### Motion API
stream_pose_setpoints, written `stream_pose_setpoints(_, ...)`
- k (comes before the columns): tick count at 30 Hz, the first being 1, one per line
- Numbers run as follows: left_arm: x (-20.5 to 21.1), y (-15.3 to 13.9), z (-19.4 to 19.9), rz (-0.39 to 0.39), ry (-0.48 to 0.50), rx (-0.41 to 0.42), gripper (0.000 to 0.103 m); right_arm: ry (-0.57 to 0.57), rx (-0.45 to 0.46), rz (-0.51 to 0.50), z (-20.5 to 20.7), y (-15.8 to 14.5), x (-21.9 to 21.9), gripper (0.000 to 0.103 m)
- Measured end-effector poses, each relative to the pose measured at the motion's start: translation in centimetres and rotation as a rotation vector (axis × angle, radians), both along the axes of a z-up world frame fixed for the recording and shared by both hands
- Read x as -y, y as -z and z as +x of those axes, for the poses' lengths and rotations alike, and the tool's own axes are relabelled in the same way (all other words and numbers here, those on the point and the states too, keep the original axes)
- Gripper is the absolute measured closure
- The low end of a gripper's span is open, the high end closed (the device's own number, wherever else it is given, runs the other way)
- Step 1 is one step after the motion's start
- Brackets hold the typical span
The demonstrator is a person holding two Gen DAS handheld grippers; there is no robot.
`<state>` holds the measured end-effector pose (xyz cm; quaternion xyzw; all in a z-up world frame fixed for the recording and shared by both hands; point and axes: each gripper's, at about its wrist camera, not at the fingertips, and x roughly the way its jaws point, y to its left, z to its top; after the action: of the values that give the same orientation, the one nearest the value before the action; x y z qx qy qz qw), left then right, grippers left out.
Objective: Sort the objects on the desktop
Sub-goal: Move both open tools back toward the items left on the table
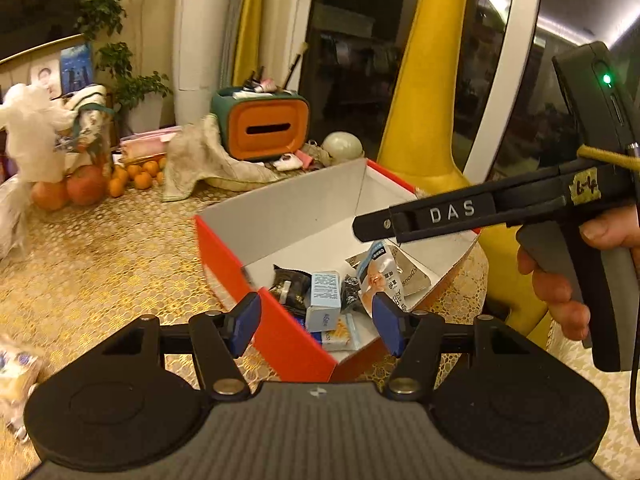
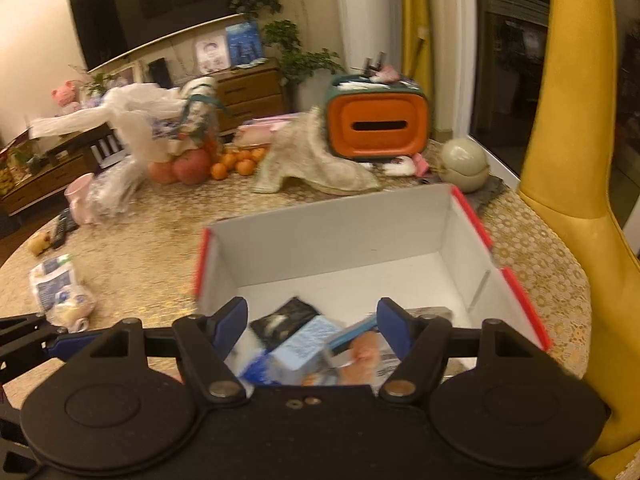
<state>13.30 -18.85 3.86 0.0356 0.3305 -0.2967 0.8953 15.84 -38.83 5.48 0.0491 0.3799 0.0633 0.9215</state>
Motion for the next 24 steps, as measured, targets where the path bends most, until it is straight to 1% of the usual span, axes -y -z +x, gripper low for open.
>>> stream_pose_setpoints(4,-2.0,-0.6,-1.3,0.000,-0.020,0.025,0.043,-0.059,0.018,-0.019,-1.0,-0.7,-2.8,0.032)
stream_pose_setpoints(5,-2.6,-0.7,-1.6,-0.004,-0.025,0.024,0.041,-0.069,0.019,-0.017,-1.2,-0.8,-3.4,0.032)
stream_pose_setpoints(6,-3.3,-0.8,-1.8,-0.010,-0.033,0.020,0.037,-0.077,0.021,-0.014,-1.4,-1.0,-4.0,0.032)
stream_pose_setpoints(11,-6.4,-1.1,-3.1,-0.022,-0.077,0.030,0.034,-0.140,0.025,-0.002,-1.9,-1.4,-7.4,0.031)
stream_pose_setpoints(14,-8.5,-1.2,-3.7,-0.016,-0.122,0.046,0.027,-0.180,0.030,0.003,-2.2,-1.5,-9.5,0.031)
stream_pose_setpoints(20,-13.2,-0.9,-4.1,-0.026,-0.207,0.032,0.025,-0.274,0.027,-0.013,-2.6,-1.4,-14.0,0.030)
stream_pose_setpoints(21,-14.1,-0.8,-4.2,-0.021,-0.220,0.033,0.022,-0.286,0.026,-0.013,-2.6,-1.3,-14.6,0.030)
stream_pose_setpoints(24,-16.4,-0.3,-4.3,-0.022,-0.269,0.037,0.021,-0.314,0.016,-0.013,-2.5,-0.9,-16.6,0.029)
